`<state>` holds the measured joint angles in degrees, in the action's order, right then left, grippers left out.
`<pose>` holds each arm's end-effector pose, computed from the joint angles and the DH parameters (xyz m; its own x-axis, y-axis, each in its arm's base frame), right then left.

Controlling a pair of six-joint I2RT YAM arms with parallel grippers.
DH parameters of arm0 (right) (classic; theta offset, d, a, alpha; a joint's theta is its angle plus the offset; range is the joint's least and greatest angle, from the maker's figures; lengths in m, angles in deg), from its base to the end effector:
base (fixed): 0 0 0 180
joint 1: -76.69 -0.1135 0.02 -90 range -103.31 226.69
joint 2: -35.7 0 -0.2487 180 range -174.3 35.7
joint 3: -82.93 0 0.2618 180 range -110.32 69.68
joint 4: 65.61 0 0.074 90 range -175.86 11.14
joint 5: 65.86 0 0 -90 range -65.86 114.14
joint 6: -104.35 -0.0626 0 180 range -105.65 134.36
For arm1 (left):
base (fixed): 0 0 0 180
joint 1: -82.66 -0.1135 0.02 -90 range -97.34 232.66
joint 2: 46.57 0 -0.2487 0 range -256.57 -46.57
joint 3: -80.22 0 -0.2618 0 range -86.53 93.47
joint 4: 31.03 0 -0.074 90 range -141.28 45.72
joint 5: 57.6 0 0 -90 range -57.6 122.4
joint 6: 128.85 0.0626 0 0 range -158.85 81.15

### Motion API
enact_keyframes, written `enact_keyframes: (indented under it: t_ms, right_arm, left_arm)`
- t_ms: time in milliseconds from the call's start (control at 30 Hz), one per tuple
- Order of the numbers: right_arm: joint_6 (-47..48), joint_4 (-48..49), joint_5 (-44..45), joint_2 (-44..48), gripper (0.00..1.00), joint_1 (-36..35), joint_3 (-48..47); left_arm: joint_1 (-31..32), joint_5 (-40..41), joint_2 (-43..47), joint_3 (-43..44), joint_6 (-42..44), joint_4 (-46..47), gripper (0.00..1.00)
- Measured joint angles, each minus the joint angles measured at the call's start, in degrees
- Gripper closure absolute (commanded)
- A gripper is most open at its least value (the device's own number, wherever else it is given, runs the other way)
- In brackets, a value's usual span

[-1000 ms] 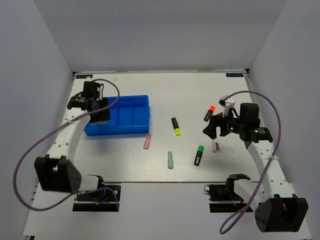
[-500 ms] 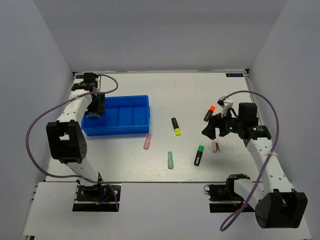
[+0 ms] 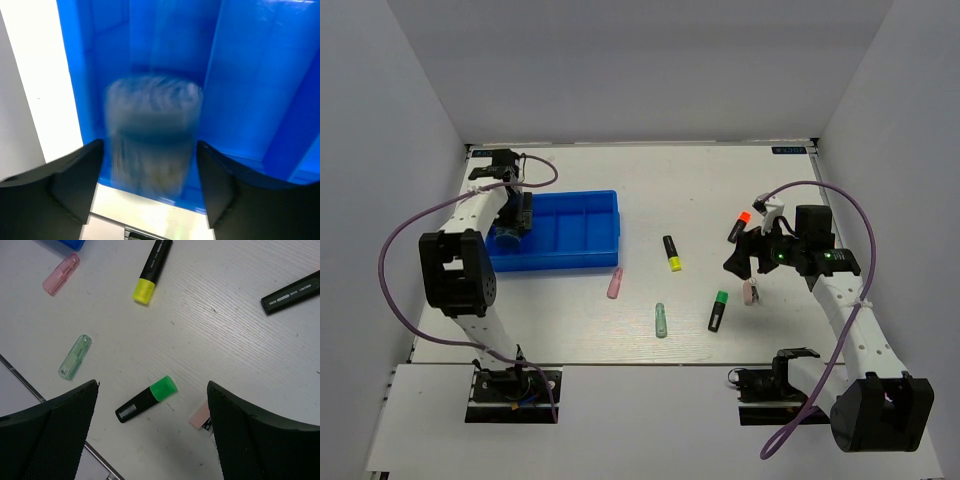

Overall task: Sort the stationery into containers
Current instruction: Place the stationery in the storage box, then pick up the stationery from the center of the board.

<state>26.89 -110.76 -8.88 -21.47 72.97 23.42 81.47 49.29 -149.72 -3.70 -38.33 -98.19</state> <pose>0.2368 0.0496 0.2472 -0.5635 -0.2191 -0.7965 -0.5898 0.7819 0.2022 0.3723 0.0259 0.1946 -0.9630 -0.0113 -0.2692 -0.0901 0.9552 0.2821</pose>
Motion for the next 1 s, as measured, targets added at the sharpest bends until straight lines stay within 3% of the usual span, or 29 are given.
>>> enact_keyframes:
  t_ms: [200, 233, 267, 300, 333, 367, 400, 433, 467, 533, 567, 600, 633, 700, 733, 833, 1000]
  right_arm:
    - [0.1, -0.2, 0.0, 0.0, 0.09, 0.0, 0.0]
    - [0.1, -0.2, 0.0, 0.0, 0.09, 0.0, 0.0]
    - [0.1, -0.2, 0.0, 0.0, 0.09, 0.0, 0.0]
    - [0.1, -0.2, 0.0, 0.0, 0.09, 0.0, 0.0]
    - [0.1, -0.2, 0.0, 0.0, 0.11, 0.0, 0.0]
    - [0.1, -0.2, 0.2, 0.0, 0.22, 0.0, 0.0]
    - [0.4, -0.2, 0.3, 0.0, 0.42, 0.0, 0.0]
    - [0.7, -0.1, 0.7, 0.0, 0.92, 0.0, 0.0]
    - [0.9, -0.1, 1.1, 0.0, 1.00, 0.0, 0.0]
    - [0.3, -0.2, 2.2, -0.4, 1.00, 0.0, 0.0]
    - [0.2, -0.1, 2.9, -0.7, 1.00, 0.0, 0.0]
    - [0.2, -0.1, 3.4, -1.2, 0.88, 0.0, 0.0]
    - [0.1, -0.1, 4.0, -1.6, 0.55, 0.0, 0.0]
    - [0.0, -0.2, 5.4, -3.1, 0.42, 0.0, 0.0]
    - [0.3, -0.1, 6.1, -4.1, 0.38, 0.0, 0.0]
    - [0.3, -0.2, 7.6, -6.5, 0.38, -0.1, -0.1]
    - [0.1, -0.7, 9.0, -8.7, 0.37, -0.1, -0.1]
  left_arm:
    - [0.0, -0.2, 3.0, 0.2, -1.0, 0.0, 0.11]
    - [0.0, -0.2, 3.5, 0.2, -1.2, 0.0, 0.15]
    - [0.0, -0.2, 4.1, 0.2, -1.5, 0.0, 0.23]
    - [0.0, -0.5, 4.7, 0.2, -2.0, -0.1, 0.56]
    - [0.2, -0.9, 5.4, 0.2, -2.7, -0.1, 0.76]
    - [0.6, -1.1, 6.3, 0.2, -2.9, -0.3, 0.89]
    - [1.2, -1.2, 7.4, 0.2, -3.3, -0.4, 1.00]
    - [2.4, -1.5, 8.6, 0.2, -3.8, -0.5, 1.00]
    - [4.4, -1.7, 9.8, 0.2, -4.2, -0.7, 1.00]
    - [11.2, -3.0, 12.7, 0.2, -4.9, -0.9, 1.00]
    - [15.3, -4.1, 13.8, 0.1, -5.2, -1.0, 0.93]
    - [20.0, -5.3, 14.9, -0.3, -5.6, -0.7, 0.70]
    - [25.0, -6.6, 16.1, -1.5, -6.1, -0.2, 0.56]
    - [34.5, -8.6, 17.7, -4.8, -7.8, 0.5, 0.43]
    - [39.0, -9.4, 18.6, -7.8, -9.2, 1.2, 0.31]
    - [47.2, -9.6, 19.7, -15.6, -13.2, 1.6, 0.29]
    - [54.4, -3.7, 20.0, -25.4, -20.3, 3.4, 0.29]
